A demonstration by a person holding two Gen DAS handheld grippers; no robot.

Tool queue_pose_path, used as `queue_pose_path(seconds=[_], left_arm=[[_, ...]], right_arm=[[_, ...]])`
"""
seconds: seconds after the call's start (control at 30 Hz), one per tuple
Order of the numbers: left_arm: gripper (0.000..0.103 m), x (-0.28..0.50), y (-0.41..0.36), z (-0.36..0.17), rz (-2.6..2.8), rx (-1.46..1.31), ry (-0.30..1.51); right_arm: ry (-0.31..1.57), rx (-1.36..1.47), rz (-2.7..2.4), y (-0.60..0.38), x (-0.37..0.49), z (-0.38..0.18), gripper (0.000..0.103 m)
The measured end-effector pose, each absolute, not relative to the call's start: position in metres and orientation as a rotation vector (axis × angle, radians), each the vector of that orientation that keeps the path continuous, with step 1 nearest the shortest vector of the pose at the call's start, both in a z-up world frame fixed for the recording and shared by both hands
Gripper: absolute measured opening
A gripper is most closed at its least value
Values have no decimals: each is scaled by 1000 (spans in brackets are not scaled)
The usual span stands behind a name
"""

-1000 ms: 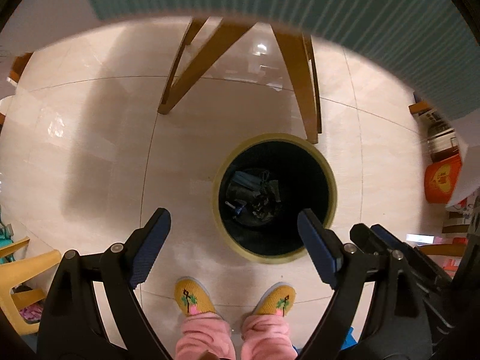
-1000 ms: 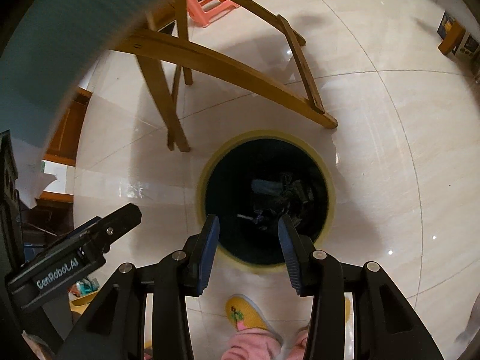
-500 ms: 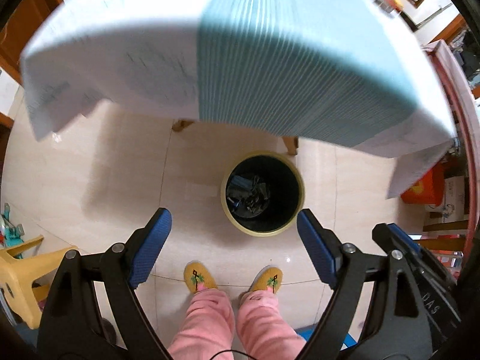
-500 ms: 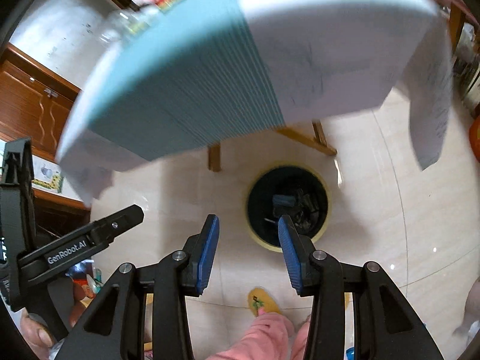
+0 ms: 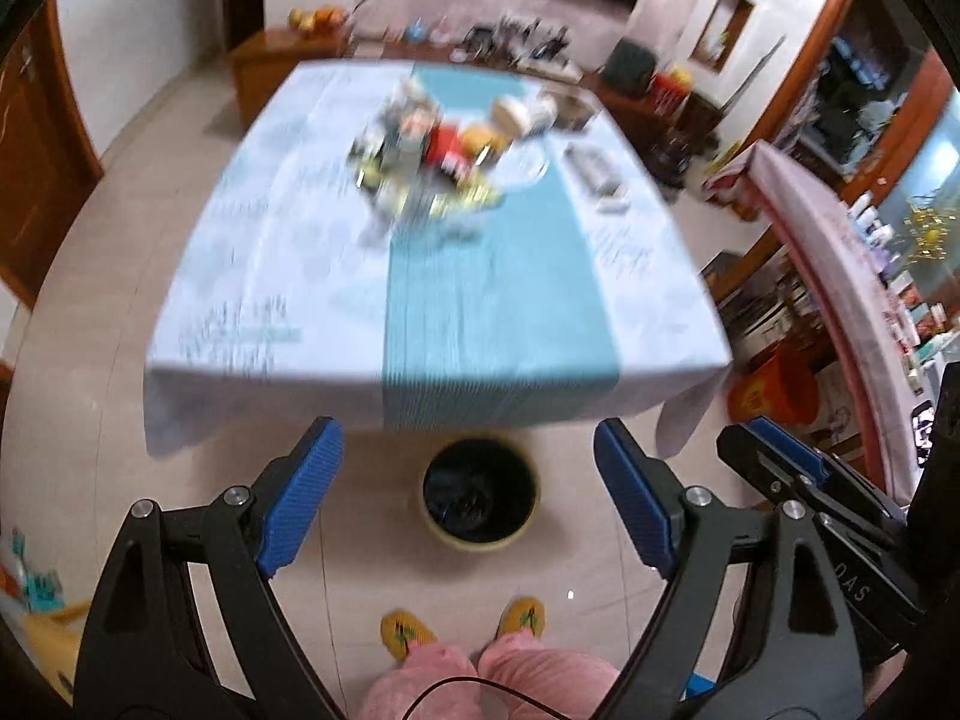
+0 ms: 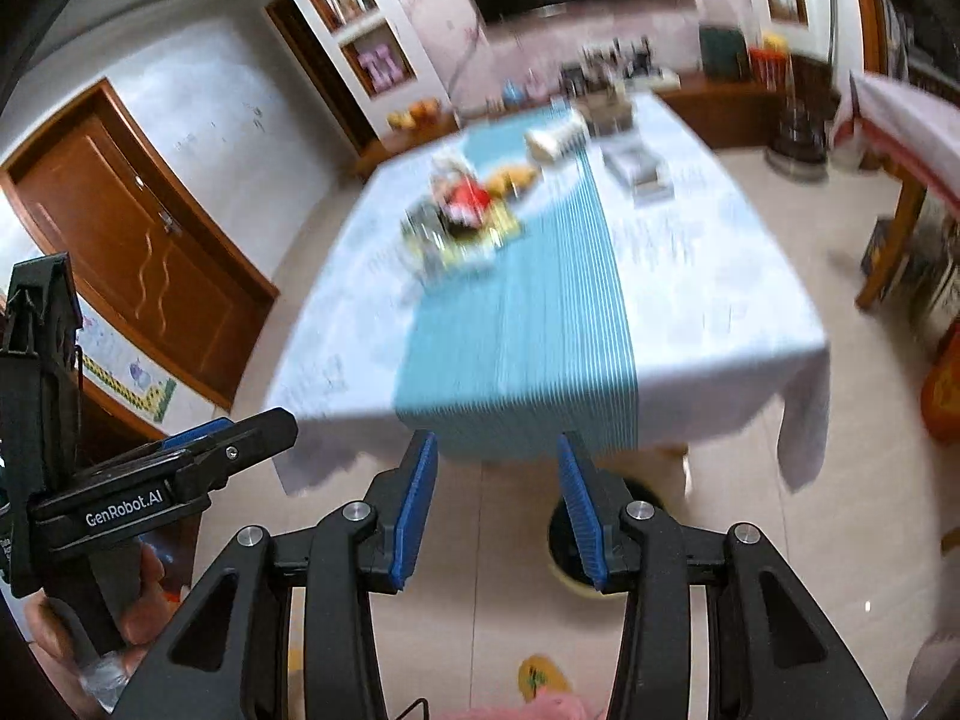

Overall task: Collect trash
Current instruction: 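Move both tools back up to the table, then grasp the yellow packet with the left tool while the right tool grasps the earplug box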

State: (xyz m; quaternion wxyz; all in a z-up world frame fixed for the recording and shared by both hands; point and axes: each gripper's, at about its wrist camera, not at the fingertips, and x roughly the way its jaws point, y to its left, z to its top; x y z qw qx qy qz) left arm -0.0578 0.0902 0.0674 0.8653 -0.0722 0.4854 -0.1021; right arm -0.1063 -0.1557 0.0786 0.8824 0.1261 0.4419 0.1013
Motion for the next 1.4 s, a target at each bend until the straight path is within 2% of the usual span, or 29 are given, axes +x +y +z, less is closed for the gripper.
queue_pose_path(seconds=[0.3,0.43,0.57,0.73,1.0,1.17,1.4], left_arm=[[84,-21,81,129,-247,-115,906],[82,7,61,135,-189,-37,883],[80,46,41,136,-208,-21,856],[80,122,17,128,-209,-37,888],[80,287,-25,68,-196,-70,1065],[80,354,-44,17,-186,-16,1131],[80,404,-40,-49,-123,-5,1256]], right_arm=[[774,239,162,-165,-87,150,48],[743,222,147,-185,-63,165,63],[740,196,131,-213,-20,159,69],[780,183,142,-255,69,126,82],[974,151,198,-300,244,42,84],[1072,73,226,-304,334,-24,85],[1163,-25,233,-281,389,-102,85]])
